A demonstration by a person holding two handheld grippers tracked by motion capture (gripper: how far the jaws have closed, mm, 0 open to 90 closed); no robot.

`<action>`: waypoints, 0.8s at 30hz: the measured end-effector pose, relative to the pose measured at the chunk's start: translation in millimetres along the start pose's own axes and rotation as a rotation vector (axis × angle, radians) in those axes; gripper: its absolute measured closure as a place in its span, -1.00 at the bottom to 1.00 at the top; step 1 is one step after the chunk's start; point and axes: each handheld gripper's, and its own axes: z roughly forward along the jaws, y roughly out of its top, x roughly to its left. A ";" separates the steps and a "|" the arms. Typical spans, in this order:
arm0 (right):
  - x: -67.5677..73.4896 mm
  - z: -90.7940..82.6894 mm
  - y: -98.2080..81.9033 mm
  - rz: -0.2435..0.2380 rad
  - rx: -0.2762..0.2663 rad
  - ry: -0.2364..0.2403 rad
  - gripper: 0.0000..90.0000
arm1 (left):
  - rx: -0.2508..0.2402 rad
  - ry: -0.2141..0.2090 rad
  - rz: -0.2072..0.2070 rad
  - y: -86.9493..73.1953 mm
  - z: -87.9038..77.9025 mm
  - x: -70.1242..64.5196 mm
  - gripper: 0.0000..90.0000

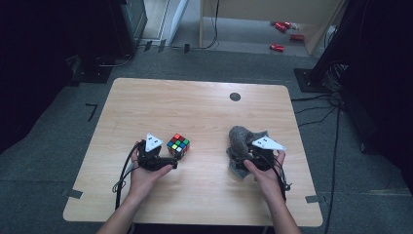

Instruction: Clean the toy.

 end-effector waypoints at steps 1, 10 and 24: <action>-1.8 -3.5 -0.5 -0.009 0.007 -0.008 -1.00 | 0.005 0.007 0.008 -0.3 -1.4 0.5 -0.95; -15.2 -31.0 -9.2 -0.011 0.008 -0.029 -1.00 | -0.008 0.028 -0.003 -15.1 -29.9 25.9 -0.98; -36.6 -59.4 -34.3 0.019 0.029 -0.085 -1.00 | 0.014 0.073 -0.020 -48.2 -64.3 61.5 -0.98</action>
